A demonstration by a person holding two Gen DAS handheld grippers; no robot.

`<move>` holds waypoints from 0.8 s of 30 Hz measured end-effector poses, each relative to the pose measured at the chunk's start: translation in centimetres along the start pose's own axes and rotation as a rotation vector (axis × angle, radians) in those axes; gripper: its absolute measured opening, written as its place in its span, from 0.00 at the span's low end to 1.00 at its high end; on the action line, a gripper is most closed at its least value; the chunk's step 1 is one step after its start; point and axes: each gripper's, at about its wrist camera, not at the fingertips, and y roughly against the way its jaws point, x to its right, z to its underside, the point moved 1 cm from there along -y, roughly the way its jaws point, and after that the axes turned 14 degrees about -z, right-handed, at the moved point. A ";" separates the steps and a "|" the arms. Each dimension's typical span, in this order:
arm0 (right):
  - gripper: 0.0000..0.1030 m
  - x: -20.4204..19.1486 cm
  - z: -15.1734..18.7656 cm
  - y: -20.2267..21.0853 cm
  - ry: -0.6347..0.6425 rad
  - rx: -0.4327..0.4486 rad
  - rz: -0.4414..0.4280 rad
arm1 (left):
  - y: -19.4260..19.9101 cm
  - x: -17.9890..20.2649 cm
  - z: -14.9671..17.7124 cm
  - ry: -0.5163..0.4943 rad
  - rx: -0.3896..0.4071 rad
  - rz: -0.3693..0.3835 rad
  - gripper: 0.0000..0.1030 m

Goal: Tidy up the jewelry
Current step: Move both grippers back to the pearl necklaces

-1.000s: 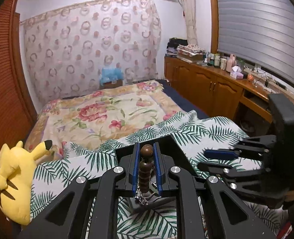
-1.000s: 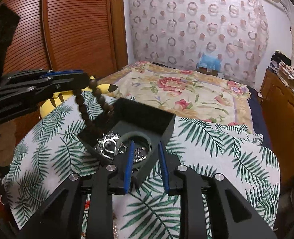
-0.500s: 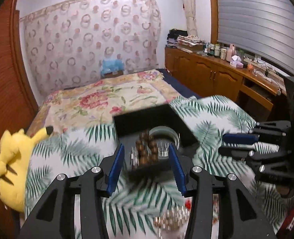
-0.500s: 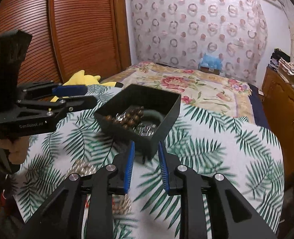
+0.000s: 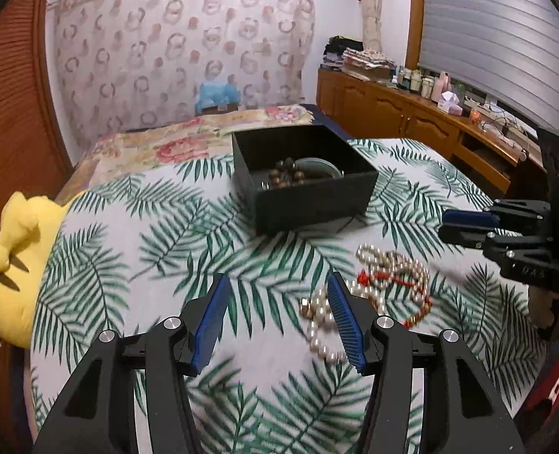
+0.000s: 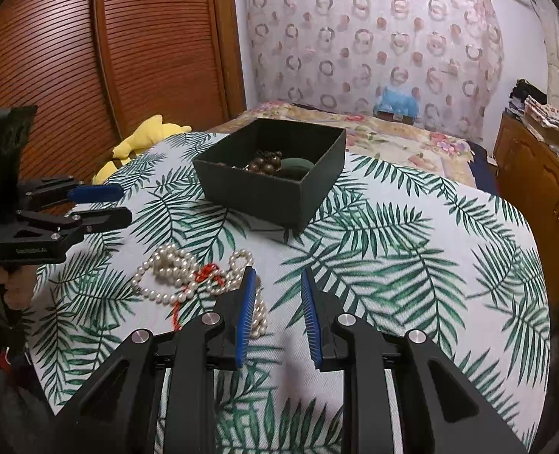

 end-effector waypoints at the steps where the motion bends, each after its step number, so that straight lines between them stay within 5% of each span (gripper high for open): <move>1: 0.26 -0.3 0.3 0.2 0.000 0.001 0.000 | 0.0 0.0 0.3 -0.002 -0.006 0.004 0.50; 5: 0.33 -1.2 2.0 0.7 -0.001 0.000 0.012 | 0.1 0.3 1.6 -0.010 -0.023 0.022 0.49; 14: 0.33 -3.0 5.2 1.4 -0.012 -0.009 0.028 | -1.4 1.7 3.3 0.001 -0.094 0.083 0.27; 24: 0.33 -3.4 5.9 1.0 -0.012 -0.016 0.057 | -3.0 2.3 3.0 0.017 -0.124 0.050 0.22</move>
